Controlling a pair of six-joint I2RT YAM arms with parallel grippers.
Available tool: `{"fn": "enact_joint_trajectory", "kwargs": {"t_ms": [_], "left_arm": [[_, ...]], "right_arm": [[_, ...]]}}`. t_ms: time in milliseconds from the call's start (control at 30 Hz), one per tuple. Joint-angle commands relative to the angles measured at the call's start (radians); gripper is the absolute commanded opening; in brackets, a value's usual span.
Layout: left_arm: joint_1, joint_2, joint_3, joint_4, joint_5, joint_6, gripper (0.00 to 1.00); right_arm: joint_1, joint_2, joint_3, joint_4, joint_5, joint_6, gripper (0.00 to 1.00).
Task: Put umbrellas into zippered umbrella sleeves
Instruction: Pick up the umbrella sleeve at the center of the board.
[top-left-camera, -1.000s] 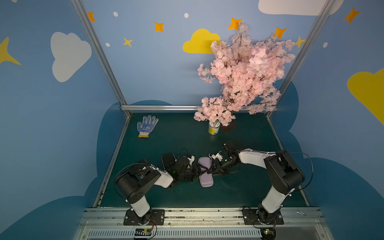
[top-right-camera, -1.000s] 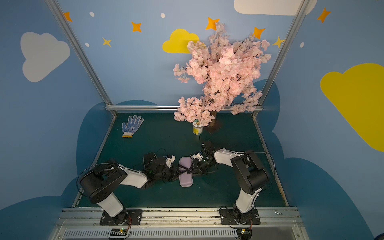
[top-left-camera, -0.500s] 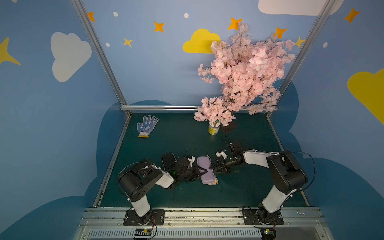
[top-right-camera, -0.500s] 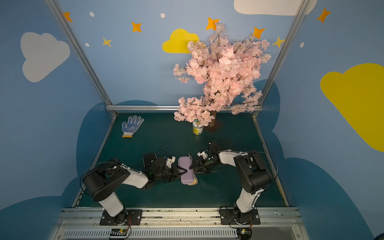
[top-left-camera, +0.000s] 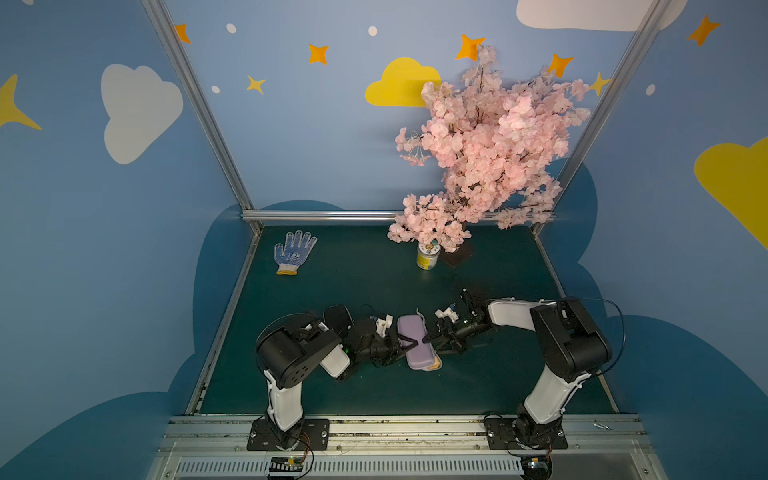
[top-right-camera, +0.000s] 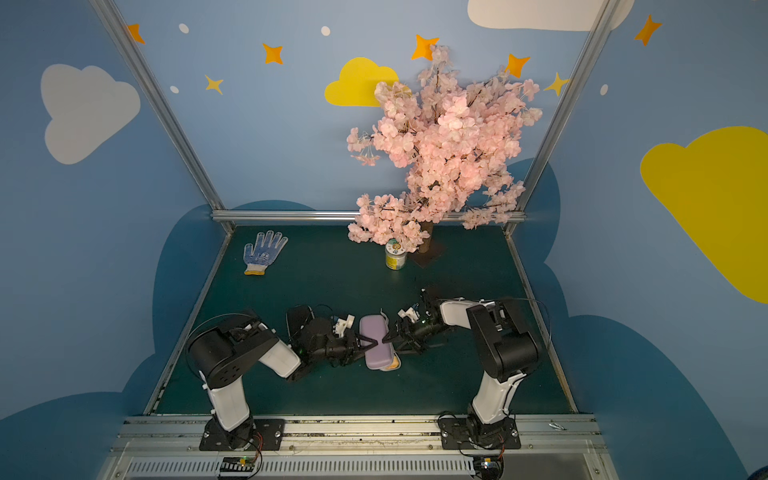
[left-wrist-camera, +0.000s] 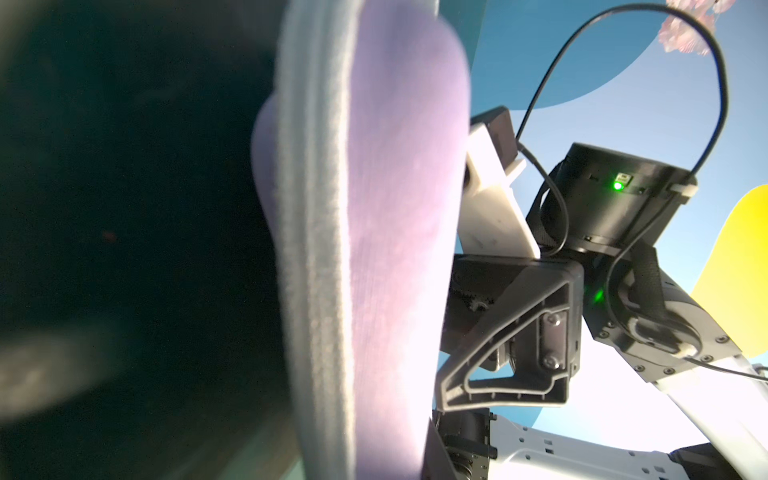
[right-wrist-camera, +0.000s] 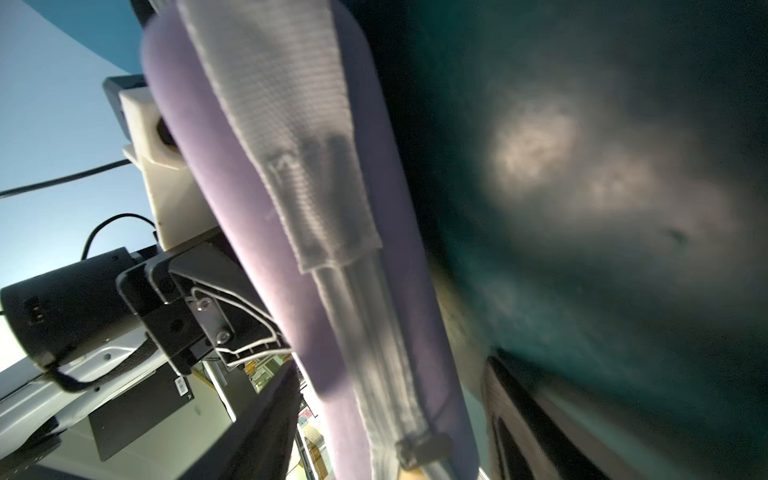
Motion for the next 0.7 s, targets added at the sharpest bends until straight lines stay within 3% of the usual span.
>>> {"fn": "enact_joint_trajectory", "kwargs": {"t_ms": [0, 167, 400, 667], "left_arm": [[-0.009, -0.031, 0.032, -0.053, 0.052, 0.027, 0.22], [-0.008, -0.009, 0.058, -0.051, 0.050, 0.022, 0.27], [-0.009, -0.029, 0.073, -0.068, 0.050, 0.019, 0.46], [-0.008, -0.117, 0.060, -0.139, 0.043, 0.043, 0.49]], "right_arm": [[0.018, -0.009, -0.015, 0.161, -0.120, 0.086, 0.69], [0.061, -0.063, -0.027, 0.257, -0.157, 0.188, 0.68], [0.063, -0.107, -0.040, 0.279, -0.134, 0.222, 0.62], [0.040, -0.101, -0.067, 0.362, -0.096, 0.284, 0.53]]}}
